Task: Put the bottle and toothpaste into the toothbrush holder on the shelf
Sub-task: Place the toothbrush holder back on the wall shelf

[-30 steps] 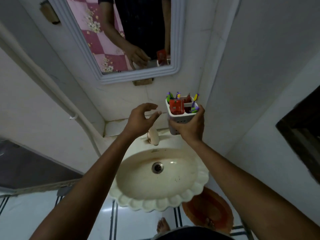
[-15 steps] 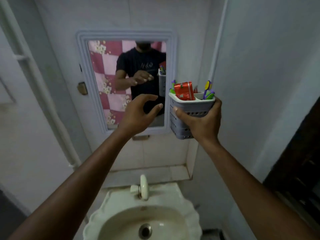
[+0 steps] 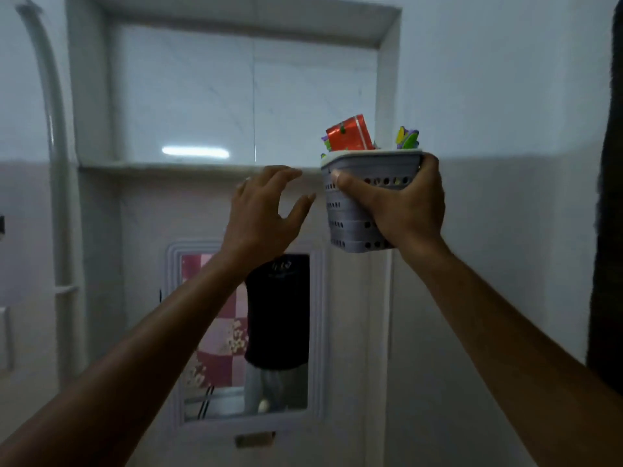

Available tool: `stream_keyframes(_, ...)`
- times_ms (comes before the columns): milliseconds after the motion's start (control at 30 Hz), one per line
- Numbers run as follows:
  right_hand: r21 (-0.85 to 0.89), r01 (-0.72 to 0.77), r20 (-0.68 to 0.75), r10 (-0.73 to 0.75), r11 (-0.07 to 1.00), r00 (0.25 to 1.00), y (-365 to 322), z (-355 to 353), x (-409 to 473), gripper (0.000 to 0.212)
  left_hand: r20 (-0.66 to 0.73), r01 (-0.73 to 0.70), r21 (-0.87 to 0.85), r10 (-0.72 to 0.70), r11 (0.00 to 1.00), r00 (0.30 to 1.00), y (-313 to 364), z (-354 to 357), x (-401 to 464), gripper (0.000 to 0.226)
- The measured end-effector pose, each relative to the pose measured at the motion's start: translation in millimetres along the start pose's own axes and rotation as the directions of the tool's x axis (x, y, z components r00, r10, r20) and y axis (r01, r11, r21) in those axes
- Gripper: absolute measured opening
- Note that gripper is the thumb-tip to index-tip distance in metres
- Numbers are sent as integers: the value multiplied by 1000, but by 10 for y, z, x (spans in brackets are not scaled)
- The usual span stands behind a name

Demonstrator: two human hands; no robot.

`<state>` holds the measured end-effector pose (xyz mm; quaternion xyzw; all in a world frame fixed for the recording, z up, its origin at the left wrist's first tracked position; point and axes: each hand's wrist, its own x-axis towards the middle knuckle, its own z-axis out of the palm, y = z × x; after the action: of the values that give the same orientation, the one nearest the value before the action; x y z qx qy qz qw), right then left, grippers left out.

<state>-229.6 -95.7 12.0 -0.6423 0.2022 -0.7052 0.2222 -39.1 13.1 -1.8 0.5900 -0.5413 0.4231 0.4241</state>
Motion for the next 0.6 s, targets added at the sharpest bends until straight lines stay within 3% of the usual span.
stream_keyframes(133, 11, 22, -59, -21, 1000, 998, -327, 120, 589, 120, -109, -29, 49, 34, 998, 993, 26, -55, 512, 45)
stream_keyframes(267, 20, 5, -104, -3, 1000, 995, -519, 334, 1060, 121, -105, -5, 94, 15, 996, 994, -74, 24, 938, 49)
stream_keyframes(533, -83, -39, -82, 32, 996, 996, -276, 850, 1370, 125, 186, 105, 256, -155, 961, 970, -494, 535, 1160, 66)
stream_keyframes(600, -96, -43, -63, 37, 994, 997, -149, 946, 1367, 123, 187, 130, 306, -194, 943, 963, -585, 638, 1119, 70)
